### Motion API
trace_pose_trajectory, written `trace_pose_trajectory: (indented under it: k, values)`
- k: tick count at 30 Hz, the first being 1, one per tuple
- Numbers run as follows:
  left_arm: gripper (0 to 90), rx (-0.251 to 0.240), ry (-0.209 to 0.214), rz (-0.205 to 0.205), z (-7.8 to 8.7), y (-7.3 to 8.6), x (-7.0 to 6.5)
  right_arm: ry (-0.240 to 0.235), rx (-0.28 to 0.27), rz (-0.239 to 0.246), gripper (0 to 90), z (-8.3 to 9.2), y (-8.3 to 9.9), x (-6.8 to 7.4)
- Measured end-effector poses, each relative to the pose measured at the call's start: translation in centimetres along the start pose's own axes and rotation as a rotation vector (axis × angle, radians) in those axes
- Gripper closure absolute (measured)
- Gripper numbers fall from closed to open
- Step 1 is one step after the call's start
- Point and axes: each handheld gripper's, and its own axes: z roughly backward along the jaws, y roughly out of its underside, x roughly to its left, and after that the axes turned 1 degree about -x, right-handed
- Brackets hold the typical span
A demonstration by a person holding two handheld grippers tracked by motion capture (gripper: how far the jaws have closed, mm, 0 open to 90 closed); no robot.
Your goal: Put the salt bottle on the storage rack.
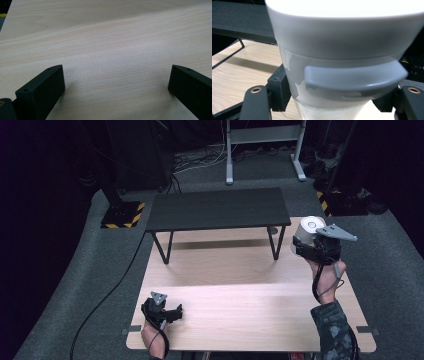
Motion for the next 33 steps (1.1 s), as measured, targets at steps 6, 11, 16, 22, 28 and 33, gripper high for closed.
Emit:
trace_pose_trajectory:
  k: [6,11,16,22,28,33]
  values:
    - [0.3,0.001,0.003,-0.002,0.0,0.0,0.1,-0.01,-0.004,0.005,28.8,-0.1,-0.8,0.1]
    - [0.3,0.001,0.003,-0.003,0.0,0.0,0.0,-0.021,0.0,0.015,28.8,-0.4,-1.7,0.4]
    - [0.3,0.0,0.004,-0.006,0.0,0.0,0.0,-0.03,-0.002,0.023,28.8,-0.6,-2.3,0.7]
    - [0.3,-0.002,0.003,-0.008,0.0,0.0,0.0,-0.043,-0.003,0.034,28.9,-0.9,-3.2,0.9]
    - [0.3,-0.003,0.001,-0.011,0.0,0.1,-0.1,-0.05,-0.004,0.04,28.8,-1.4,-4.0,1.2]
    - [0.3,-0.003,0.0,-0.014,0.1,0.1,-0.1,-0.058,-0.005,0.042,28.8,-1.9,-4.8,1.3]
